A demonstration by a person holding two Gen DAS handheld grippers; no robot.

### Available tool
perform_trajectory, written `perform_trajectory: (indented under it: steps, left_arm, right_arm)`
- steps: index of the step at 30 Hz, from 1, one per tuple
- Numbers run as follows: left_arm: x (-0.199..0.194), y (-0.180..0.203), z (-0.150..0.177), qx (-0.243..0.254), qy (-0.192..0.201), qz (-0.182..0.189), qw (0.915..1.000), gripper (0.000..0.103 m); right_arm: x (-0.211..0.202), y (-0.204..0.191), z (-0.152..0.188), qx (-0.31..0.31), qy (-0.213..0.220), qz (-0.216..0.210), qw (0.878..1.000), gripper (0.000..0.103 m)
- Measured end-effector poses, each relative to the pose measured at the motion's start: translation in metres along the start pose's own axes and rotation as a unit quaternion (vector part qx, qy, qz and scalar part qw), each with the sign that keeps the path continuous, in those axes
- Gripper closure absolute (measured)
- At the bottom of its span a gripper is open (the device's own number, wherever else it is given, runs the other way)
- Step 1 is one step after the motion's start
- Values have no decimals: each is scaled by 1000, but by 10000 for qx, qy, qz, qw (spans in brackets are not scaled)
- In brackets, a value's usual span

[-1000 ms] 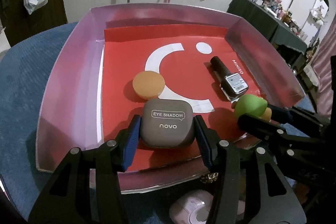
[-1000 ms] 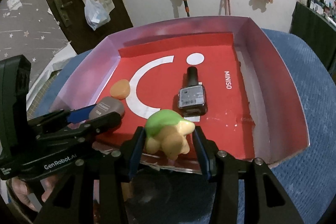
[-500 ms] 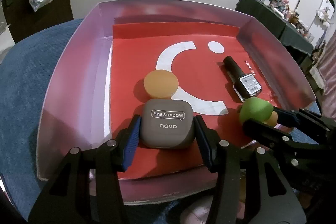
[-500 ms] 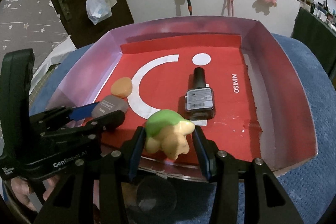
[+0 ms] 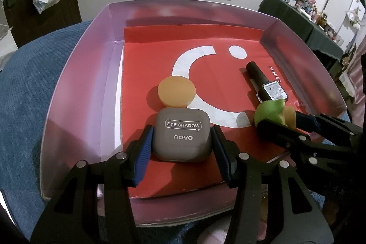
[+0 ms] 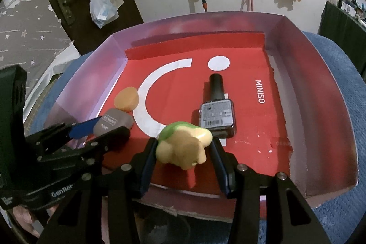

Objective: Organize rigid objects
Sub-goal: 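Carry the eye shadow case with left gripper into the box while right gripper carries the turtle there, then open left gripper to set the eye shadow case down while right gripper releases the turtle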

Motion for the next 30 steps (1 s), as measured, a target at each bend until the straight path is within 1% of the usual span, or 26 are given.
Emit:
perform_trajectory:
  steps: [6,24,27,30]
  left_arm:
    - [0,-1,-1,12,0,-12,10000,54]
    - [1,0,-1,36,-10,-58,10000,54]
    - [1,-1,-1,37,-16,-134,9999,49]
    - [1,-2,-1,5,-26,-124,9999,49]
  right_arm:
    - [1,-2,-1,-63,81,98,9999,53]
    - [1,-2,-2,-10,68,55,10000,53]
    - [1,-2,-2,-17,68,61,10000,53]
    - [1,-2,-2,-14,67,53,10000,53]
Point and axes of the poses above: each gripper's, at about its wrist camera, not at the fingertips, and x roughly the way its jaws point, y to its right, z to its underside, the point moved 2 cm from there along x, roughly the way its jaws point, and after that the axes turned 3 degrees about z, right-handed, at the moved point
